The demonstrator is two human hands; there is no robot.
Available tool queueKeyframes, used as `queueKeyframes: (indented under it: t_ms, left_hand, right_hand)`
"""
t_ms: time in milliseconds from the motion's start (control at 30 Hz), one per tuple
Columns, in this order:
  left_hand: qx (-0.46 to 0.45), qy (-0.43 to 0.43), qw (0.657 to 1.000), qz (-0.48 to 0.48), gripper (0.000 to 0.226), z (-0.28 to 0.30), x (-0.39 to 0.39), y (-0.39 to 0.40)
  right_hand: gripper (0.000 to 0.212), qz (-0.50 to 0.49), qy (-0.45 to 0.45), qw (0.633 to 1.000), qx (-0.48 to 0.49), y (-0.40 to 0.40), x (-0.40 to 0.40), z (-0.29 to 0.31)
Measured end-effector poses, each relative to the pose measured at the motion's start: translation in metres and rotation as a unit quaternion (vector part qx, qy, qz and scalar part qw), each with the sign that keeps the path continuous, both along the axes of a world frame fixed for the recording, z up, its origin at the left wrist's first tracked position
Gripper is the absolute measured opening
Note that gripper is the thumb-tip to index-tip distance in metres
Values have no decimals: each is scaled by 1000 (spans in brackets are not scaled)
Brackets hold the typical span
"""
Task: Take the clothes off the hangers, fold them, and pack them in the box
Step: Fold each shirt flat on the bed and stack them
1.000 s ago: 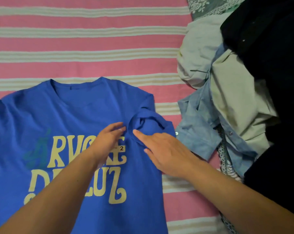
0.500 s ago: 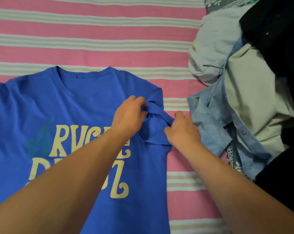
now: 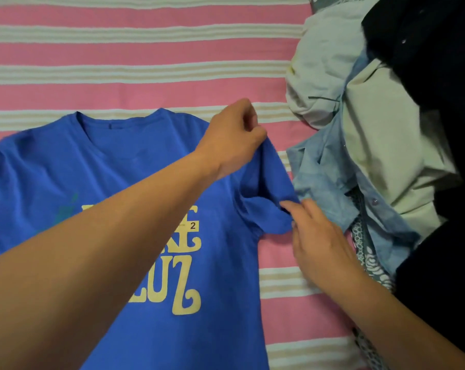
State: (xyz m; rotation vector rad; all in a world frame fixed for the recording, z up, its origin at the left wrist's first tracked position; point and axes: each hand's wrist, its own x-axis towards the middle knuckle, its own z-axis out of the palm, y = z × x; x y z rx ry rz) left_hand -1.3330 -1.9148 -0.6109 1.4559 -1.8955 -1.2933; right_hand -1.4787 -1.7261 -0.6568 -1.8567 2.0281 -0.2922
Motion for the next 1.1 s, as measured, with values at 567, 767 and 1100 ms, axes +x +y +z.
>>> queueKeyframes:
  t_ms: [567,767,1100]
  left_hand:
    - [16,-92,995,45,20,-69,63,132]
    - [-131,-208,952,-182,36,-105,22,176]
    - [-101,-255,959,-77,37,-94,-69,197]
  right_hand:
    - [16,-280,-43,958,50,8,-5,5]
    - [52,-188,29,981,-32,-85,-11,-6]
    - [22,-153,86,984,25,-149,-58,-9]
